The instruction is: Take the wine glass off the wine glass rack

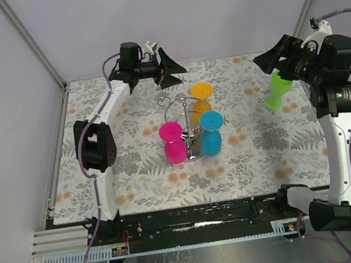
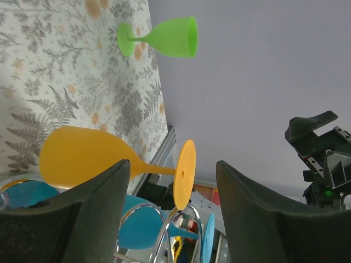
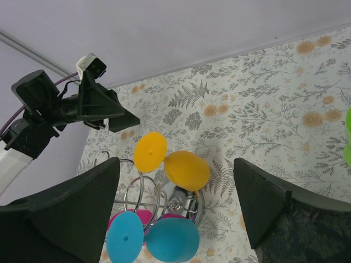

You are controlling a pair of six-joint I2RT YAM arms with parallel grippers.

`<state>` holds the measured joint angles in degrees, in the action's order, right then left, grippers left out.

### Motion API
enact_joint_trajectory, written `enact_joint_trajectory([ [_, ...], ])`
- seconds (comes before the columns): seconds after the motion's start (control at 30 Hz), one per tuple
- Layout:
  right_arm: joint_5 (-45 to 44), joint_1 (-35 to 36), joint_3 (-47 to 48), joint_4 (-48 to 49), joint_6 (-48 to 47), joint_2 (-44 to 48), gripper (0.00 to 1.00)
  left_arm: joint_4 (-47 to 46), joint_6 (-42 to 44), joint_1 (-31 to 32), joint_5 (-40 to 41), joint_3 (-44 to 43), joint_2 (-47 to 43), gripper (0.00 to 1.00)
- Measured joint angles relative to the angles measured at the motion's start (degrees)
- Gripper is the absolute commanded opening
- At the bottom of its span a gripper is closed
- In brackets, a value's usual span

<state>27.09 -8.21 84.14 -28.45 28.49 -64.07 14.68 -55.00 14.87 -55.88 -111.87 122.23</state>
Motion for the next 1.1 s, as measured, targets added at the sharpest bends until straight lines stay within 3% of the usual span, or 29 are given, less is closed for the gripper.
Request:
enact_joint_trajectory([
  [0.5, -0.66, 0.0, 0.0, -3.08, -1.7, 1.97, 0.91, -1.07, -0.94, 3.8, -5.2, 0.0, 2.73, 0.56],
  [0.73, -0.66, 0.0, 0.0, -3.1, -2.16, 1.95, 0.91, -1.05, -0.94, 3.89, -6.67, 0.0, 2.73, 0.45],
  [1.1, -0.68, 0.0, -0.66, -3.06, -2.19, 1.97, 0.92, -0.83, -0.66, 5.03, -8.35, 0.0, 2.73, 0.39],
])
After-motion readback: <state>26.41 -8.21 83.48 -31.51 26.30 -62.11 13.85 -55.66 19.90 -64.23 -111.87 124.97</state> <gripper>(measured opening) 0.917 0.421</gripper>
